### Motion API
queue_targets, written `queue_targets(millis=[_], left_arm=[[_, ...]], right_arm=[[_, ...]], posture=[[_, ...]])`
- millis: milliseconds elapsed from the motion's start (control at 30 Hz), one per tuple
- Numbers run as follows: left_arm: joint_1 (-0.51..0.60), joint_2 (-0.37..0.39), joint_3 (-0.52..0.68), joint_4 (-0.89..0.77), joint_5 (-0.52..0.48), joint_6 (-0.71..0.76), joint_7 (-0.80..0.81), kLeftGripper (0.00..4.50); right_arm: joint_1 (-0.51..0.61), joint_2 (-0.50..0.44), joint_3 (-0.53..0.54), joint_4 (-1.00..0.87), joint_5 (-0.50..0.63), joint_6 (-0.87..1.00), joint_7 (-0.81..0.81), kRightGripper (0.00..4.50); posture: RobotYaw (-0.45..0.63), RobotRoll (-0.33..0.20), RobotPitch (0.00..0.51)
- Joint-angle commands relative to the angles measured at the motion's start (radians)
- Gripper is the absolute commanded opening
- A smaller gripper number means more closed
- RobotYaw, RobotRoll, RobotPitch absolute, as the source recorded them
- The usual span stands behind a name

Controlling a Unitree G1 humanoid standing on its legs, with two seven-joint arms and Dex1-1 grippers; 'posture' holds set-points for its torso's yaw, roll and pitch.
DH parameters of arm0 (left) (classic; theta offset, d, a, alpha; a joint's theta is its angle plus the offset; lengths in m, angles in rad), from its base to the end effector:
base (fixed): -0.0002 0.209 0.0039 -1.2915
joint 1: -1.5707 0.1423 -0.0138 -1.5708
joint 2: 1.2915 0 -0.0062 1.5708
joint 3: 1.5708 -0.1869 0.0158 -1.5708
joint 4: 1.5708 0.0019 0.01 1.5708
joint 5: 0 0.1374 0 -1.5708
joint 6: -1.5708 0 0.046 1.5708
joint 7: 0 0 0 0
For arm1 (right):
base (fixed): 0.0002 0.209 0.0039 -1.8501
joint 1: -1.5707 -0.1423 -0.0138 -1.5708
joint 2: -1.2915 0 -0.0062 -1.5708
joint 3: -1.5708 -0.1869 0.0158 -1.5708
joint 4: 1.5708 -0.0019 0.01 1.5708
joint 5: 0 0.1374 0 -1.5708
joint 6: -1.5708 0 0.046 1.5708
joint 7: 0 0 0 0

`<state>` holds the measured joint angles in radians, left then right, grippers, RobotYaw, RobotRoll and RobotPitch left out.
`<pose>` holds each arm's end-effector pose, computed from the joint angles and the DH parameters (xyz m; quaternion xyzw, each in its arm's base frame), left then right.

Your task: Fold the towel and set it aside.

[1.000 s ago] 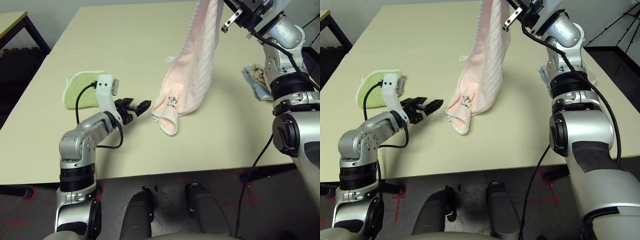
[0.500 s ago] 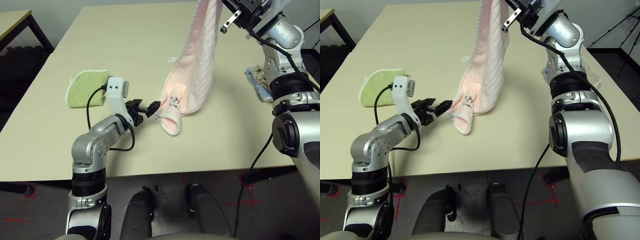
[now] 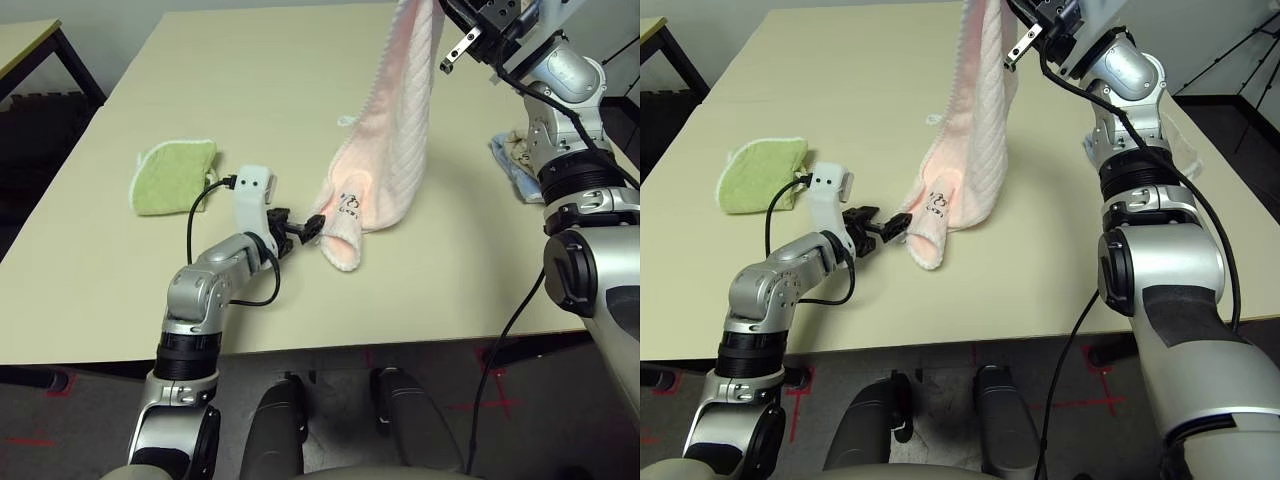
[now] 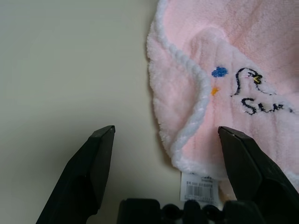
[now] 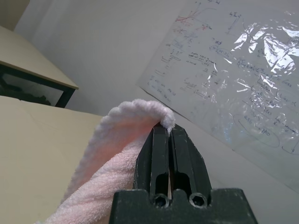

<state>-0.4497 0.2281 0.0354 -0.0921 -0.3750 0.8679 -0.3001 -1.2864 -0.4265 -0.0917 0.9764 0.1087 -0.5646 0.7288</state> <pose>0.2708 0.1621 0.1265 -0.0616 0.1634 -0.2435 0.9540 0.3577 -0.1962 0.2938 -0.2360 -0.3780 0.2896 0.8471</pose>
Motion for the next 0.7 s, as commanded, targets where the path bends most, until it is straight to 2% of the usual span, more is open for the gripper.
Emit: queue_targets(millis=[33, 100, 200, 533, 700], left_arm=[[-0.009, -0.011, -0.011, 0.033, 0.001, -0.010, -0.013, 4.50], [-0.015, -0.017, -0.012, 0.042, 0.000, -0.013, -0.016, 4.50], [-0.022, -0.028, -0.010, 0.053, -0.013, -0.006, -0.023, 3.86], [-0.012, -0.006, -0.025, 0.044, -0.003, -0.001, -0.044, 0.03], [-0.025, 0.063, 0.035, 0.033, 0.025, -0.036, -0.018, 0.03]], right_arm=[[0.010, -0.010, 0.002, -0.026, -0.007, 0.003, -0.006, 0.03], [0.011, -0.012, 0.002, -0.026, -0.009, 0.004, -0.008, 0.03], [0.011, -0.014, 0.002, -0.026, -0.014, 0.003, -0.010, 0.00], [0.023, -0.016, 0.004, -0.032, -0.021, 0.012, -0.025, 0.00], [0.082, -0.012, 0.005, -0.071, -0.024, 0.100, -0.062, 0.00]], posture=[[-0.13, 0.000, 0.162], [-0.13, 0.000, 0.163], [-0.14, 0.000, 0.162], [-0.14, 0.000, 0.159], [-0.12, 0.000, 0.156]])
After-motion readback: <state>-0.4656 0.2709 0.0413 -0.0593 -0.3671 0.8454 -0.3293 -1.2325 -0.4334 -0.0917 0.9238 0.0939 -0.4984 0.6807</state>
